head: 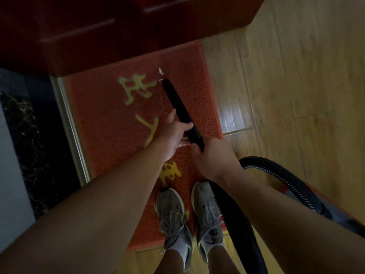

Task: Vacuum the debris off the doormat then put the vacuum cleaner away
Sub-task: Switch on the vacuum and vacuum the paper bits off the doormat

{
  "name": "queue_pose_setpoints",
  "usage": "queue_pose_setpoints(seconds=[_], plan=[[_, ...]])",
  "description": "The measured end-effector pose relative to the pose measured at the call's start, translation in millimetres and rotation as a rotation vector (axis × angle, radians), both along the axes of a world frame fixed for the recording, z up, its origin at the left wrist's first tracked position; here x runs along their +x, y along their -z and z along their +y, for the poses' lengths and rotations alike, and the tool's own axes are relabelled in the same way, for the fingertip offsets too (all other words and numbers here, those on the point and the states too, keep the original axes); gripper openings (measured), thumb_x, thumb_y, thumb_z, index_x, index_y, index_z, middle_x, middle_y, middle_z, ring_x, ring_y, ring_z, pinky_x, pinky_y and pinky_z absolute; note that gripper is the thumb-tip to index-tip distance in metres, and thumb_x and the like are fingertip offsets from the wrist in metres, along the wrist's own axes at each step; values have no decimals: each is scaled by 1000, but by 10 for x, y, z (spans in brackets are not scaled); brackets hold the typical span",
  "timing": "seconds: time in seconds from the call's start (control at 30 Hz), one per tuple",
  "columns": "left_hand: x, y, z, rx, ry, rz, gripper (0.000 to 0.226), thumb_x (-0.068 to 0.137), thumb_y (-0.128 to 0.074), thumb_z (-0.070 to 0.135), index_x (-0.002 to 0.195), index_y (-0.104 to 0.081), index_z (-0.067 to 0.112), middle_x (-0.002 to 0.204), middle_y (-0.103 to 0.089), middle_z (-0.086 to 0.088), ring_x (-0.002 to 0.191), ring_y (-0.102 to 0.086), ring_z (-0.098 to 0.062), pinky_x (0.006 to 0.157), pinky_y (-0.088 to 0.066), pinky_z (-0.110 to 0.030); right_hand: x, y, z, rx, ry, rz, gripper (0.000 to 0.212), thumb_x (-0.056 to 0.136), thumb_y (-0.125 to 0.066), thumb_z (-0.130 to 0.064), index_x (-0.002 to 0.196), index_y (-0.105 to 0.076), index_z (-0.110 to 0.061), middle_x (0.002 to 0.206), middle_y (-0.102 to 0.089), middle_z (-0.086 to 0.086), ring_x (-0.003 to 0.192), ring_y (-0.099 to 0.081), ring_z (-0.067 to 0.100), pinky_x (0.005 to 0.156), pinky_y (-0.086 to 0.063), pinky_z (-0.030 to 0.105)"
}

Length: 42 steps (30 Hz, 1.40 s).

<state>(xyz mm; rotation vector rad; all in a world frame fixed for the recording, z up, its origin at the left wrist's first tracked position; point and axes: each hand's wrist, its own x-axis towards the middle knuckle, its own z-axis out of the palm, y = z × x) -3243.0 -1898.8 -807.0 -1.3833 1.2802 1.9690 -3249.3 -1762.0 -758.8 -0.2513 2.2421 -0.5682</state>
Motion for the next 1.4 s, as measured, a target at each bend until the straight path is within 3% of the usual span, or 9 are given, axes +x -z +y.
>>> queue_pose_setpoints(seconds=[0.23,0.63,0.83,1.23,1.4], plan=[[-46,48,-146,-20,14,8,70,97,-58,-1,157,-35,28,127,-66,-9,104,-71,-29,80,-62,-47,-81,-24,-137,20,-43,6,26,102,-45,-39,94,-57,-17,74,-53,-1,58,-48,10,46,-27,24],[-190,115,-253,-38,16,14,75,96,-59,0,159,-31,30,131,-64,-7,105,-72,-30,93,-58,-56,-245,-24,-231,-5,-31,-20,26,103,-45,-36,96,-58,-14,73,-52,-1,59,-49,11,46,-28,25],[-225,126,-249,-32,29,12,76,97,-59,0,160,-28,31,130,-64,-7,103,-73,-29,87,-61,-51,-271,30,-212,-6,-37,-7,27,103,-44,-38,95,-56,-15,80,-57,6,59,-50,13,46,-27,26],[-165,144,-281,-40,18,23,73,97,-59,0,158,-32,31,131,-64,-7,105,-72,-29,88,-61,-52,-211,50,-233,-22,-30,3,24,103,-45,-37,96,-56,-17,71,-52,-2,57,-50,10,44,-28,24],[-10,149,-290,-36,-8,10,75,94,-62,2,157,-34,33,143,-56,-8,108,-71,-30,76,-63,-45,-85,88,-236,-51,-29,-20,26,102,-46,-36,96,-60,-15,70,-57,0,54,-54,12,44,-30,24]])
